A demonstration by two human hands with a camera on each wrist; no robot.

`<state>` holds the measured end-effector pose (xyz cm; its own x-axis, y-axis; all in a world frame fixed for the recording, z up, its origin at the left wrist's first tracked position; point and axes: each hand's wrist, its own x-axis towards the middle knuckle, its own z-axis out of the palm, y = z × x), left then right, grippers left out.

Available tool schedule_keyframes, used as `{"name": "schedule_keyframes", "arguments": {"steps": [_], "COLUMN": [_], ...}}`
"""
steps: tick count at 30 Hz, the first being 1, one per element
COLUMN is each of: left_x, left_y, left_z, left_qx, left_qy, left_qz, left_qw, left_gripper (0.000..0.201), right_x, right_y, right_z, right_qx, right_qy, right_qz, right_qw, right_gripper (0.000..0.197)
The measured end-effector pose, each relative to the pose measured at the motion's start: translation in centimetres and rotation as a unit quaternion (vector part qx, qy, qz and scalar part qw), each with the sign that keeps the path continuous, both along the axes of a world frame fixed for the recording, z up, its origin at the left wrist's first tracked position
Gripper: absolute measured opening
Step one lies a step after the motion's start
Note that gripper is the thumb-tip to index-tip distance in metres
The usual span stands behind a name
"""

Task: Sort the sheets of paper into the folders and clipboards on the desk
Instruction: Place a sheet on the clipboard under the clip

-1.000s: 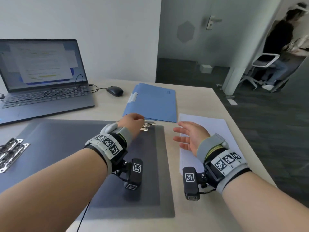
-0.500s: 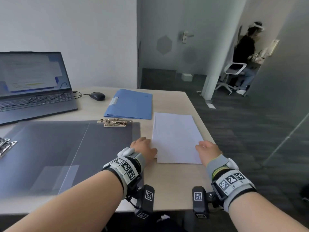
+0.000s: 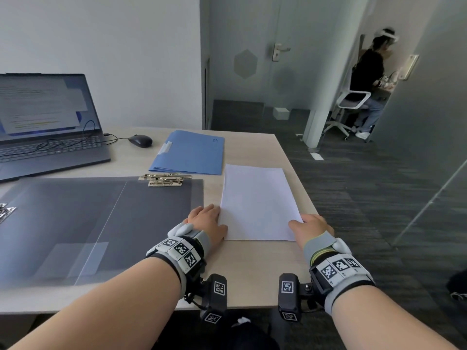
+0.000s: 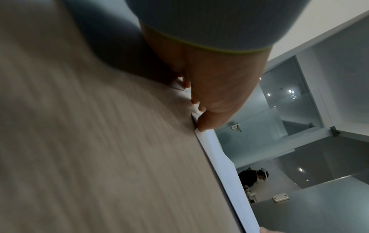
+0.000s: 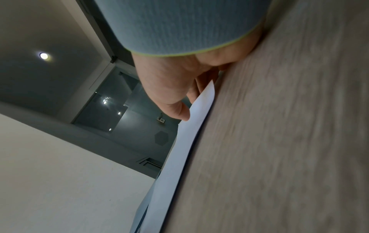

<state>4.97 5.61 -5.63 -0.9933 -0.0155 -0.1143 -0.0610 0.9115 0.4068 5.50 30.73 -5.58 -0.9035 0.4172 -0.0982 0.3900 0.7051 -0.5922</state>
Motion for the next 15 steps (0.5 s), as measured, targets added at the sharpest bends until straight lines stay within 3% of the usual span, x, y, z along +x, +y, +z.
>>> {"name": "schedule_keyframes", "arguments": {"steps": [3,9,11,14,15], "left_x": [-0.12,0.10,0.19,0.24,0.24], "left_y": [-0.20,-0.03,-0.13,-0.28,-0.30], "left_z": [-0.55,-0.53,-0.55,-0.62,-0.64], "left_qx": [-0.008,-0.003,0.000,-0.007,-0.009], "left_qy": [-0.003,0.004,0.004,-0.003,-0.003], "left_qz": [-0.010,-0.014,-0.013,-0.017,-0.018], "left_qw": [1.000,1.000,1.000,1.000,1.000], "left_gripper": [0.035,0.046,0.047,0.049,0.049], "right_x": [0.11,-0.19,-0.30,-0.24,-0.21], "right_y": [0.06,0.08,0.24,0.47,0.51], "right_z": [-0.14,-0.08,-0.24,-0.49,-0.66], "right_qx": [-0.011,-0.023,-0.036,-0.091,-0.120], "right_qy": [0.007,0.003,0.015,0.049,0.060], "right_qz": [0.003,-0.017,-0.011,-0.022,-0.021], "right_qw": [1.000,1.000,0.999,0.994,0.991], "right_gripper": [0.021,0.027,0.023,0.001,0.012]}}
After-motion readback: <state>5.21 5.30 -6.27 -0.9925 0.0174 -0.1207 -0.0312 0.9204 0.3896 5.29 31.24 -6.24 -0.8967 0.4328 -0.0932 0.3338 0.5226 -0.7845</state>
